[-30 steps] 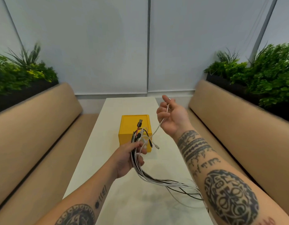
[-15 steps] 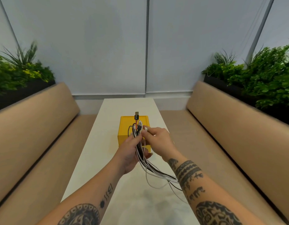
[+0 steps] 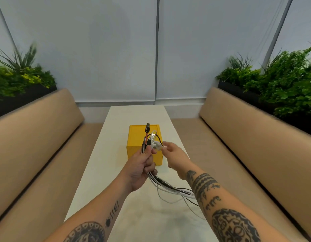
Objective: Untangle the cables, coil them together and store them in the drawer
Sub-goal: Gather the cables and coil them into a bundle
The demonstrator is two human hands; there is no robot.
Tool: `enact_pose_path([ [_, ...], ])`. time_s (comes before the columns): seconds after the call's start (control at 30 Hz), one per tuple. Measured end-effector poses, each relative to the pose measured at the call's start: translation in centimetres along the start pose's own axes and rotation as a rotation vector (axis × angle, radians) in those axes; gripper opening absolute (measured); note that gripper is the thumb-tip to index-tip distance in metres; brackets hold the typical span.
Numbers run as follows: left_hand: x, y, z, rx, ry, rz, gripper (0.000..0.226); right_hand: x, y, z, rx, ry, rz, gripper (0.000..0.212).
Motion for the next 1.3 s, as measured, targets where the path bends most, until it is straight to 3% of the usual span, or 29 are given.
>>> enact_pose_path([
  [0.1,-0.4,-0.5,-0.1,-0.004,-0.01,-0.027,0.029,0.0,-0.7,0.3,0.023,0.056,0.142,0.016],
  [0.27,-1.6,-0.2,0.0,-0.046,0.021,0.033,0.034,-3.6,2.4,1.1,-0.158,-0.177,0.157,0.004],
  [0.33,-1.7,0.1,-0.1,-0.058,0.024,0.068,0.036,-4.7,4.4,0.7,-0.233,-0.227,0.194,0.006],
  [0.47,-1.3,0.2,0.0,-0.069,0.058,0.143,0.038,-4.4,7.9,0.1,-0.336,-0.117,0.301,0.021],
  [0.53,-1.2,0.1,-0.1,-0.075,0.067,0.167,0.039,-4.3,9.2,-0.3,-0.397,-0.103,0.212,0.026],
  [0.7,-1.0,0.1,-0.2,-0.097,0.074,0.153,0.043,-3.6,10.3,-1.1,-0.508,-0.12,-0.271,0.026],
  [0.83,-0.8,0.7,-0.1,-0.158,0.088,0.117,0.057,-3.9,10.4,-1.3,-0.536,-0.108,-0.248,0.03],
  [0.93,-0.5,1.0,-0.3,-0.206,0.103,0.068,0.062,-2.7,9.9,-1.5,-0.523,-0.005,-0.291,0.025],
  [1.3,0.3,1.6,0.2,-0.176,0.071,0.113,0.036,-1.8,7.0,-1.5,-0.42,0.094,-0.257,0.008],
])
Point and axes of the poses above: each hand's wrist, its own z-axis towards the middle knuckle, its own x-axis out of the palm, y = z × x, the point moved 10 cm from there along z, towards the middle knuckle, and after that the axes turned 5 degrees about x, right-handed, at the moved point
